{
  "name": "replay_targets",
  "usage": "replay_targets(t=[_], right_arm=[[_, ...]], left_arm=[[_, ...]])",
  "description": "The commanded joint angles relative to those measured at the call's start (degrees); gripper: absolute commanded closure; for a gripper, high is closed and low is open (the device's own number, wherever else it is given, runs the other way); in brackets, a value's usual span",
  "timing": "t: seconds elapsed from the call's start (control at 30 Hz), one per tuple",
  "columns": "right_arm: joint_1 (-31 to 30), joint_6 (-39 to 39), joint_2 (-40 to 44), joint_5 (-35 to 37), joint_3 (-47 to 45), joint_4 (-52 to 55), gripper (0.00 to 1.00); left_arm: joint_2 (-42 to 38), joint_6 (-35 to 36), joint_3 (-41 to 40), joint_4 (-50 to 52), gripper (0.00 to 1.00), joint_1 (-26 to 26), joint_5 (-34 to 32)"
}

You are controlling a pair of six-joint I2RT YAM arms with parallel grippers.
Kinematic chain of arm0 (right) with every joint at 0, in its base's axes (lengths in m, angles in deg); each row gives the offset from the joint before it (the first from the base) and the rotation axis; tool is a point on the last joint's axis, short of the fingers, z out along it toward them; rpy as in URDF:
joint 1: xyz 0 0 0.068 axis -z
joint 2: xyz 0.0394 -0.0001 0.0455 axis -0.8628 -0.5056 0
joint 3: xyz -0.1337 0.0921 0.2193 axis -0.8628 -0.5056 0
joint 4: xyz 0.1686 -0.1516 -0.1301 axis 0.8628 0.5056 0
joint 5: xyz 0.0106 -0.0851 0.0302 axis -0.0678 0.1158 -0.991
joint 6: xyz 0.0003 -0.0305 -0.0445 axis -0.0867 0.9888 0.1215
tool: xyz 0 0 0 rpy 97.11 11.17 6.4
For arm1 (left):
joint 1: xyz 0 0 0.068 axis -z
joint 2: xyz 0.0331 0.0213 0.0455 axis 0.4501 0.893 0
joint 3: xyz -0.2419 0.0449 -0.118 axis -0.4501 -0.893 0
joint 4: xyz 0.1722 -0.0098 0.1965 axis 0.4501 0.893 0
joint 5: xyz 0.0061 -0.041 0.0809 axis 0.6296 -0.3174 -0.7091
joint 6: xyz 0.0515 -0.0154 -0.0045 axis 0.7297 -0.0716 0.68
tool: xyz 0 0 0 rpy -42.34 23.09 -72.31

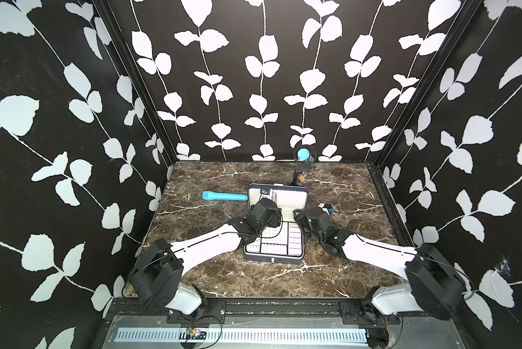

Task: Put jewelry chain into jewelry box
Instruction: Open the storage slot of the jewelry box.

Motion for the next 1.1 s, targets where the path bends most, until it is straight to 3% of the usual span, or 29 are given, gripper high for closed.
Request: replay_targets(t=[0.0, 0.23, 0.73, 1.07], right_arm=[[-0.46, -4.36, -2.70, 3.51, 2.59, -9.79, 0.54], [-0.47, -6.65, -6.81, 6.17, 4.21, -11.80, 0.56], [-0.38, -7.40, -11.87, 6.03, 3.91, -12.86, 0.82], [-0.37, -6.08, -11.40, 4.57, 2.89, -14.44, 0.95]], left_arm=[[-1.07, 0.27, 0.26, -0.15, 0.26, 0.32, -1.44], [-0.80, 0.01, 0.26, -0.16, 0.26, 0.29, -0.76], [1.15, -2.07, -0.15, -2.06, 0.31, 0.32, 3.19], [3.35, -1.86, -0.11, -4.13, 0.38, 0.32, 1.09]])
